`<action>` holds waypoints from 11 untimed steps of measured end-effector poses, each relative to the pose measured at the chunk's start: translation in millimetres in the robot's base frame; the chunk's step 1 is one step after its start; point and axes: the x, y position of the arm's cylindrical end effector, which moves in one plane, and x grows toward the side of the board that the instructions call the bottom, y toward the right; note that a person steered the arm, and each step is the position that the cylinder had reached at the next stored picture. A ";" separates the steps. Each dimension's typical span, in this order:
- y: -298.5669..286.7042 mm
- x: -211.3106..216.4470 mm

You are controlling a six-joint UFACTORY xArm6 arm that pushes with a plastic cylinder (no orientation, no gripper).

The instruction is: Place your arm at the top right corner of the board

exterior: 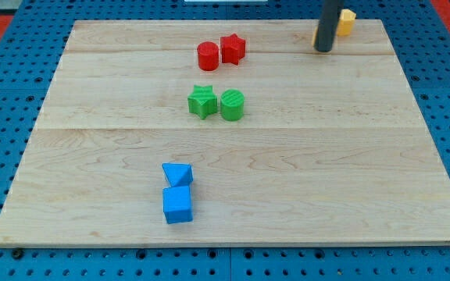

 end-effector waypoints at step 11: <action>112.0 -12.6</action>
